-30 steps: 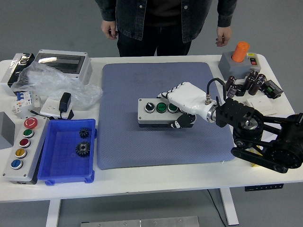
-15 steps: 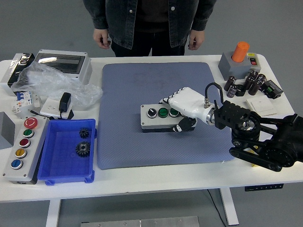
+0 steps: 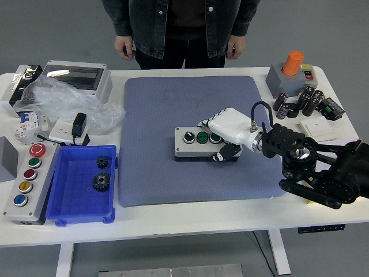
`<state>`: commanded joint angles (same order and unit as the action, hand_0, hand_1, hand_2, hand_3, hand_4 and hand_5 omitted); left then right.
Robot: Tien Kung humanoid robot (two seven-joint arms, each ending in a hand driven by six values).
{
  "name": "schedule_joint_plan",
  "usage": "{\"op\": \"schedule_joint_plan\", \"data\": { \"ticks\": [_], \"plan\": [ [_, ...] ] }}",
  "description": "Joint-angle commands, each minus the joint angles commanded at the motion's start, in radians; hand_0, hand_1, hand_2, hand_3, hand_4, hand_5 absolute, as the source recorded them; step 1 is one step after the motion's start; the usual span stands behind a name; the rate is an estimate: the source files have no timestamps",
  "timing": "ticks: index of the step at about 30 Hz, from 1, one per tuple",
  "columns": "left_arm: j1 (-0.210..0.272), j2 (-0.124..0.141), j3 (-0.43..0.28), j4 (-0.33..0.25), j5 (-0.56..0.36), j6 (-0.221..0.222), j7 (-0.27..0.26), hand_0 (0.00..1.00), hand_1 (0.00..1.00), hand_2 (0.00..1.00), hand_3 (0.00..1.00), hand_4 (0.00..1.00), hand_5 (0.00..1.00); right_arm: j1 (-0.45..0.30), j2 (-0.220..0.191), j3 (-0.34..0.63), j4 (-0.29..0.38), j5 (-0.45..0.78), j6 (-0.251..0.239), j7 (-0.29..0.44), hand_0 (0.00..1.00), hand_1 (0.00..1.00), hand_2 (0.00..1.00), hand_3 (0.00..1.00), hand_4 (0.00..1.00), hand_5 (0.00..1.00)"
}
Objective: Pick up the button,place it on the desk,press the button,press the button
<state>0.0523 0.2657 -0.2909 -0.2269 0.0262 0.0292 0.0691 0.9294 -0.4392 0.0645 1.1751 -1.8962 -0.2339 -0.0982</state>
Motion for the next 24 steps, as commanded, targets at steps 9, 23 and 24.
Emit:
{"op": "schedule_joint_plan", "data": {
  "ticks": [9,23,24],
  "plan": [
    [-0.002,0.002,0.004,0.000,-0.003,0.001,-0.003,0.704,0.749,0.689,0.715,0.755,0.472,0.001,0.001,0.007,-0.005,0.006,0.013,0.010,0.685,0.691,0.708,0.448,0.575,0.028],
    [-0.004,0.004,0.007,0.000,-0.005,0.006,-0.014,0.704,0.749,0.689,0.715,0.756,0.473,0.003,0.003,0.011,-0.005,0.008,0.030,0.013,0.715,0.710,0.739,0.676,0.779,0.138],
    [-0.004,0.004,0.008,0.000,-0.006,0.005,-0.014,0.704,0.749,0.689,0.715,0.756,0.473,0.003,0.003,0.012,-0.005,0.008,0.031,0.012,0.715,0.710,0.739,0.676,0.779,0.138]
  ]
}}
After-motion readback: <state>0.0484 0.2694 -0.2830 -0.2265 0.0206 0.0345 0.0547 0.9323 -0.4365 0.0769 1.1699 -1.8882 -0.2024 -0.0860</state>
